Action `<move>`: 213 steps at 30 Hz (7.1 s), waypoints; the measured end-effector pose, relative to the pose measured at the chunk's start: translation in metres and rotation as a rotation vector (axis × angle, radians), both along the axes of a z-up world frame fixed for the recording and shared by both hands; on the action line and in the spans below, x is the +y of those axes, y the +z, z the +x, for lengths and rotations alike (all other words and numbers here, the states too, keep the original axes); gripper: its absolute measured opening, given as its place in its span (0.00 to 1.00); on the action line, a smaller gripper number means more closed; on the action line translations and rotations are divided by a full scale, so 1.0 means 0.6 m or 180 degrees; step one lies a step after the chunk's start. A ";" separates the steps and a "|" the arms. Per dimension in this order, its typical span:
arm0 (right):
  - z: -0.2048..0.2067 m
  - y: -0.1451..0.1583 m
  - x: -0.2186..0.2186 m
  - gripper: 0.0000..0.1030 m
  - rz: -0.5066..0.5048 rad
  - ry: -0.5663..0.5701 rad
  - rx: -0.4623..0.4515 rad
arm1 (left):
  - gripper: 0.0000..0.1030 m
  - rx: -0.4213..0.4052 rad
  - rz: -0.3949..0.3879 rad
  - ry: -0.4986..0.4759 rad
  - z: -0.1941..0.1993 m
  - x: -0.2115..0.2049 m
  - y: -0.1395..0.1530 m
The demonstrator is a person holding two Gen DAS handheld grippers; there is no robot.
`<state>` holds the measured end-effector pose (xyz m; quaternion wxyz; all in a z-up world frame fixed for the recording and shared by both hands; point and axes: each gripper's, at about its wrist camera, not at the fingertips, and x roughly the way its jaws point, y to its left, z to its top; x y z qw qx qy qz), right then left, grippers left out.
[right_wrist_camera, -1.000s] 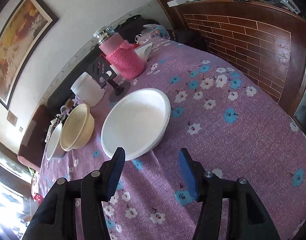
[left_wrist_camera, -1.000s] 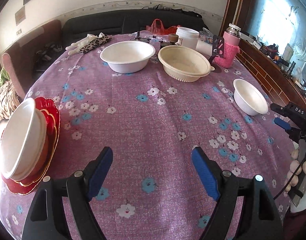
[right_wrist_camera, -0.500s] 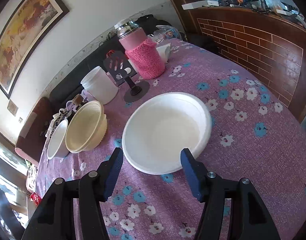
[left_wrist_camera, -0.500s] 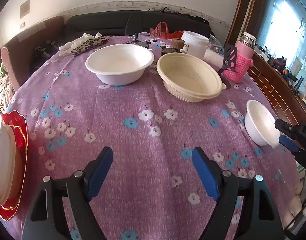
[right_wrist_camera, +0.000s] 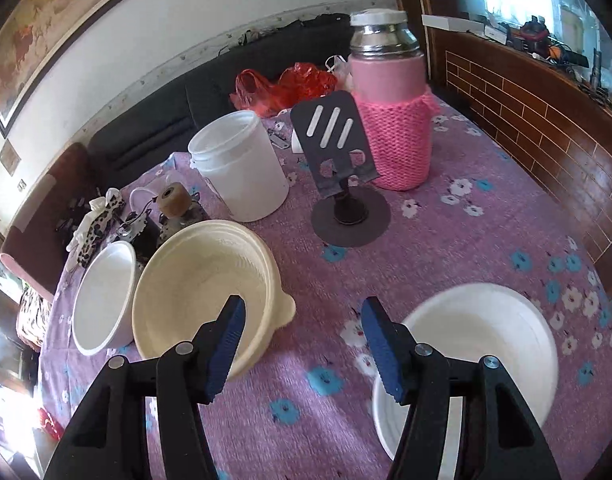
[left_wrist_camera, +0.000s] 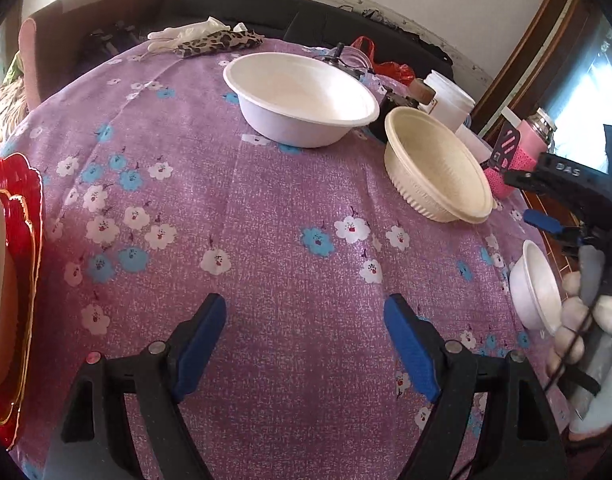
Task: Organize plates and bowls
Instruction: 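Grasp the rim of the smaller cream bowl with the right gripper and lift, then carry the cream ribbed bowl toward the stacked red plates with the right gripper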
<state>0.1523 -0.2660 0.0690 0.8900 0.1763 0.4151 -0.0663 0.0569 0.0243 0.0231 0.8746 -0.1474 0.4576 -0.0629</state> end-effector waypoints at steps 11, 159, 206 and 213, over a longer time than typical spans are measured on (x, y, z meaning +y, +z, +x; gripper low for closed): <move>0.071 -0.063 0.038 0.22 0.0070 0.0308 0.0509 | 0.78 0.0032 -0.0178 0.0274 0.009 0.043 0.000; -0.562 -0.054 0.034 0.29 0.0662 0.0576 -0.0558 | 0.19 -0.0455 0.0968 -0.0678 -0.288 -0.179 0.081; -0.455 0.060 0.385 0.29 -0.0241 0.1625 -0.0674 | 0.19 -0.0487 0.0132 0.0379 -0.281 0.189 0.134; -0.429 0.055 0.442 0.30 -0.0157 0.1879 -0.0635 | 0.19 -0.0573 0.0078 0.0672 -0.276 0.256 0.148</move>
